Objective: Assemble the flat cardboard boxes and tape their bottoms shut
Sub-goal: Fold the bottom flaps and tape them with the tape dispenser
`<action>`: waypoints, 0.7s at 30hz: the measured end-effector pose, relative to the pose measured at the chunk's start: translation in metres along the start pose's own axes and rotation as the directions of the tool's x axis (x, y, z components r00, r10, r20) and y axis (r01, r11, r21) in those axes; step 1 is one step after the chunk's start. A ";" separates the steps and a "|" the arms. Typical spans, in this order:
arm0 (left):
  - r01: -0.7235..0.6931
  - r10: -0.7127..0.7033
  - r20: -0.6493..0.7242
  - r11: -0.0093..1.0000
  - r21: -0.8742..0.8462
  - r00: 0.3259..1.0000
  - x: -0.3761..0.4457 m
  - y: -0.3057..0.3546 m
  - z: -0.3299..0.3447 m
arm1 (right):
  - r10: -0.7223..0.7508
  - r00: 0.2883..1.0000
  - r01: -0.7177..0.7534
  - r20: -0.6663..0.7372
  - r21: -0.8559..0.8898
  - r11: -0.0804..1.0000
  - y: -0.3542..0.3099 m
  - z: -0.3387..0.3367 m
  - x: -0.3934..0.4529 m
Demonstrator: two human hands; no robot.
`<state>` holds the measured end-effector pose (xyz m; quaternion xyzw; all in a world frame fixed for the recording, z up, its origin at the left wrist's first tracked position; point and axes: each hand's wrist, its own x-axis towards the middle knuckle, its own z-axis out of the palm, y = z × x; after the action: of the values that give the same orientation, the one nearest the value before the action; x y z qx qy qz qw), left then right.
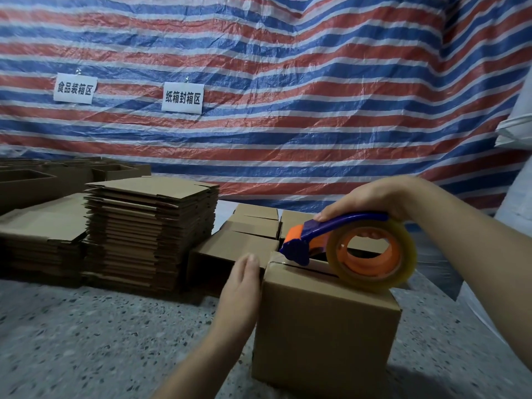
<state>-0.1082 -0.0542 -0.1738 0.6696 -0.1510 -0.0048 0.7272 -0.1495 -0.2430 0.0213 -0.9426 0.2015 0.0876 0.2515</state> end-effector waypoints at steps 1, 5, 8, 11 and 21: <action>-0.037 0.034 0.078 0.998 0.041 0.996 -0.005 0.004 0.001 | -0.003 1.000 0.003 -0.005 0.005 1.000 0.000 0.000 0.000; -0.050 0.011 0.215 0.983 0.178 0.977 -0.013 0.009 0.002 | -0.017 1.000 0.017 -0.001 0.019 1.000 0.000 0.000 -0.002; -0.115 0.024 0.267 0.937 0.329 0.963 -0.008 0.017 -0.005 | -0.020 1.000 0.020 0.000 0.013 1.000 0.000 0.000 -0.002; -0.243 0.096 0.284 0.802 0.546 0.954 -0.007 0.028 -0.008 | -0.027 1.000 0.027 0.009 -0.002 1.000 0.000 -0.001 -0.001; -0.357 0.223 0.280 0.500 0.789 0.934 -0.007 0.032 -0.011 | 0.072 0.995 -0.065 0.068 -0.111 0.992 0.019 -0.026 -0.002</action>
<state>-0.1186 -0.0382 -0.1445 0.8947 -0.2965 0.1417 0.3026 -0.1575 -0.2703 0.0358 -0.9436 0.2196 0.1405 0.2040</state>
